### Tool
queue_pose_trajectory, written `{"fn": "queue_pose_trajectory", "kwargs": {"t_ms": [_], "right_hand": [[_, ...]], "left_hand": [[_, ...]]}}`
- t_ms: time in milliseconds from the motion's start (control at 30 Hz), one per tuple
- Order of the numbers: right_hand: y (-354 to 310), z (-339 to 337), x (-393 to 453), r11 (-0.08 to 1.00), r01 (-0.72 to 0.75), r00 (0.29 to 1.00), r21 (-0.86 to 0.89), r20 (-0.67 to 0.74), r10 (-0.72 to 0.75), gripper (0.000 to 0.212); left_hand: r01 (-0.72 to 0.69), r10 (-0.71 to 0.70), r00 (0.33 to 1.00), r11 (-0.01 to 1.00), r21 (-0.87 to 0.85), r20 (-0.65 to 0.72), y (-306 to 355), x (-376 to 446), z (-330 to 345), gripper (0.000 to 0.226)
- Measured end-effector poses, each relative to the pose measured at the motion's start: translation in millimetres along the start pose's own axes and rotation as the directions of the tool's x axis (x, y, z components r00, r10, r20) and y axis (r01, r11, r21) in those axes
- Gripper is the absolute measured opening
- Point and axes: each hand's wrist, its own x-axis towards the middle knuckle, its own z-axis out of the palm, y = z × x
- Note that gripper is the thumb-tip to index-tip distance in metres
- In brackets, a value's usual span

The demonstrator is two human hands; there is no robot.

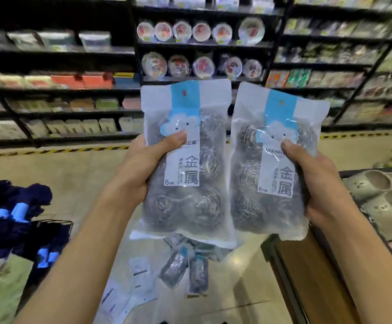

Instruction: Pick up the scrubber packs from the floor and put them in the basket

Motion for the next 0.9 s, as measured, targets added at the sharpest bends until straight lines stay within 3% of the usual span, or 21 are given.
{"fn": "queue_pose_trajectory", "kwargs": {"t_ms": [333,500,700,900], "right_hand": [[-9,-8,-83,0.996,0.085,0.976,0.041,-0.204,-0.075,0.028],[-1,-37,-159,0.993,0.117,0.893,0.032,-0.441,-0.091,0.019],[12,-94,-295,0.984,0.177,0.633,0.017,-0.768,-0.1,0.021],[26,-139,-476,0.968,0.25,0.264,-0.017,-0.961,-0.084,0.024]], "left_hand": [[0.077,-0.09,0.977,0.995,0.071,0.196,25,-5,0,0.046],[0.129,-0.17,0.886,0.984,0.124,0.431,5,-18,45,0.042],[0.136,-0.252,0.669,0.967,0.217,0.699,-36,-93,142,0.041],[0.126,-0.29,0.328,0.957,0.263,0.899,-65,-244,246,0.026]]}}
